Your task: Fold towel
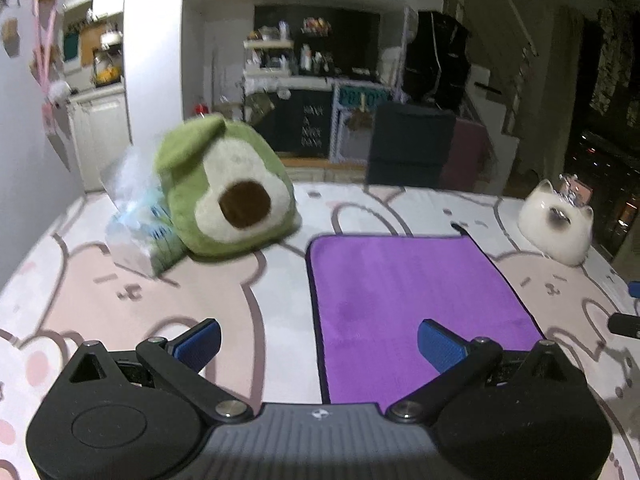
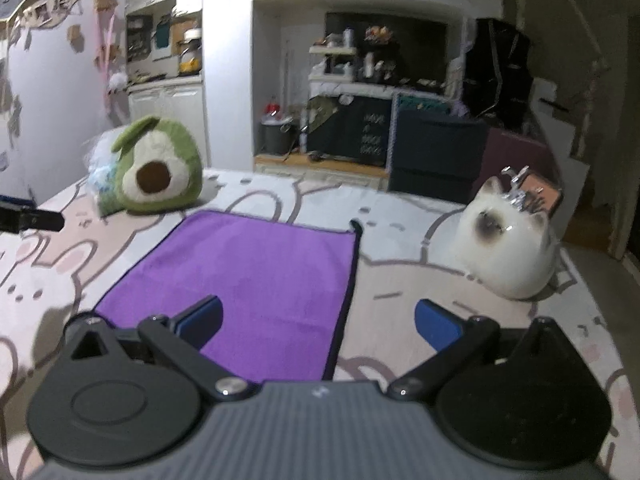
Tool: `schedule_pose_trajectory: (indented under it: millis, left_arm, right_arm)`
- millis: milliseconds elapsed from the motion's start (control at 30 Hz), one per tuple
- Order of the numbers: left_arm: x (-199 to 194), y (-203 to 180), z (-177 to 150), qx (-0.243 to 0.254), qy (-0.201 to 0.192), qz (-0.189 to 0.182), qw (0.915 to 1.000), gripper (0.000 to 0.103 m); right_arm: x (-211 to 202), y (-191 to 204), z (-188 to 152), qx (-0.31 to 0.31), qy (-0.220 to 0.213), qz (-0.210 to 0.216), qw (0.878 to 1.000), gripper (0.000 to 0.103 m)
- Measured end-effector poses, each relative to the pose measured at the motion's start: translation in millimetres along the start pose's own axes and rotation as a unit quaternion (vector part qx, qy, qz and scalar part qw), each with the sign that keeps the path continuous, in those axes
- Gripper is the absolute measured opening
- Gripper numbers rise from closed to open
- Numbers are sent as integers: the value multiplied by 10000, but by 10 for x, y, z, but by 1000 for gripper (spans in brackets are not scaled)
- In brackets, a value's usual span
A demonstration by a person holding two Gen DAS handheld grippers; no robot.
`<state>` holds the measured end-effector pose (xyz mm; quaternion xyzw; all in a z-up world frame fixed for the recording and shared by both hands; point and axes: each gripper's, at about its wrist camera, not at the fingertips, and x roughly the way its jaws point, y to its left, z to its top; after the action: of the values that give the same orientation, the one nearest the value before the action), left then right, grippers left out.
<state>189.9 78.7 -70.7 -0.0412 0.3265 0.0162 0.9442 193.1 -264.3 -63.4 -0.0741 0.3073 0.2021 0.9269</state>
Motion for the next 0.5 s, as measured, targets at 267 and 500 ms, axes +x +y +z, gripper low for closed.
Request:
schedule_pose_trajectory:
  millis: [267, 500]
  left_arm:
    - [196, 11, -102, 139, 448, -416, 9980, 98]
    - [345, 39, -149, 173, 857, -1027, 9909, 85]
  right_arm:
    - [272, -172, -70, 387, 659, 735, 9944, 103]
    - [421, -293, -138, 735, 1090, 1480, 9802, 96]
